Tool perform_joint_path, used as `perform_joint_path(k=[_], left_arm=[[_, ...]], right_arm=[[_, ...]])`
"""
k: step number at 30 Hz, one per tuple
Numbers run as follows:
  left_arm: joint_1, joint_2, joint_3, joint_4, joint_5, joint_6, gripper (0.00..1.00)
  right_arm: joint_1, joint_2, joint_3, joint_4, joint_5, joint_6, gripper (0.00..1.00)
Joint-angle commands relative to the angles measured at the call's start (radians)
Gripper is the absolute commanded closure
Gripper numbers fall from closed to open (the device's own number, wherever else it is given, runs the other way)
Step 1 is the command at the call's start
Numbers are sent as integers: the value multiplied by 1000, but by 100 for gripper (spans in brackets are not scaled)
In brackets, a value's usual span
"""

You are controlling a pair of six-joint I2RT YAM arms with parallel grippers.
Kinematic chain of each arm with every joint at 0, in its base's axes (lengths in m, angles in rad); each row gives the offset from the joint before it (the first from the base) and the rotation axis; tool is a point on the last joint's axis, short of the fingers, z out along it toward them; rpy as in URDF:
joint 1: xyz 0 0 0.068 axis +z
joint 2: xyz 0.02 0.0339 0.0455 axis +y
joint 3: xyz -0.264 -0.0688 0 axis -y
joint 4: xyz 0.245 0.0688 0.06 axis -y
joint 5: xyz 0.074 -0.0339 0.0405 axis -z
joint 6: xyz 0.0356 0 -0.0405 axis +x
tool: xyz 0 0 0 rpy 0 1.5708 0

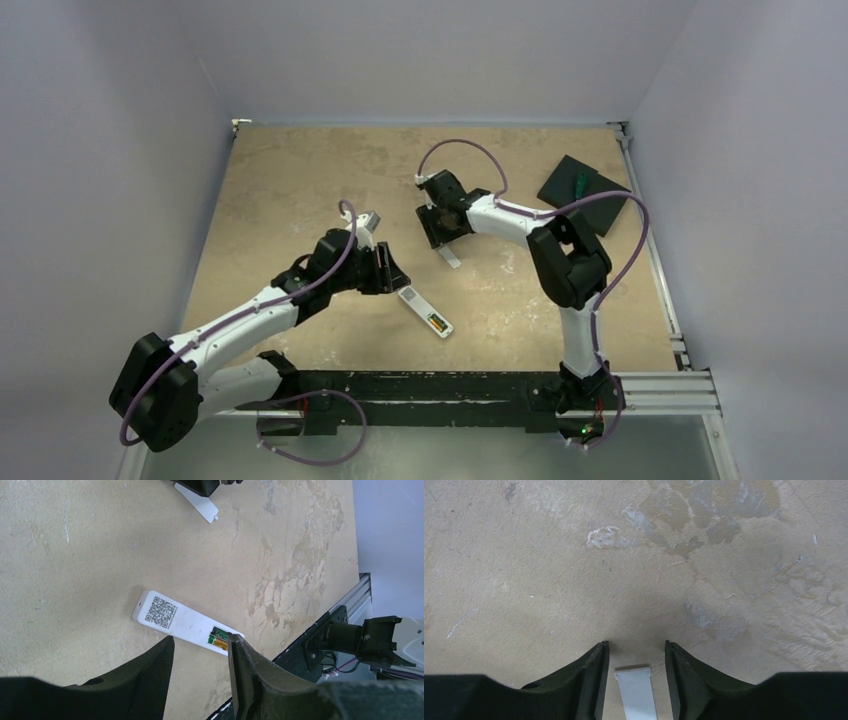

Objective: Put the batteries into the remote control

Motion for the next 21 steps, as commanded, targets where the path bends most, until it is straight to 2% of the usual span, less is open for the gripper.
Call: perform_joint_path(k=[1,11,17,21], left_arm=[[5,6,-5,24,15,22,56],[6,15,-5,36,27,18,56],[4,9,-8,37,28,20,56],[6,9,-14,45,39,22,56]], right_arm=[[4,-25,-12,-9,-11,-22,50],[4,-118,-161,-4,25,-9,58],[4,-212,-292,24,-6,59,65],[5,-293,-390,41,-47,108,66]])
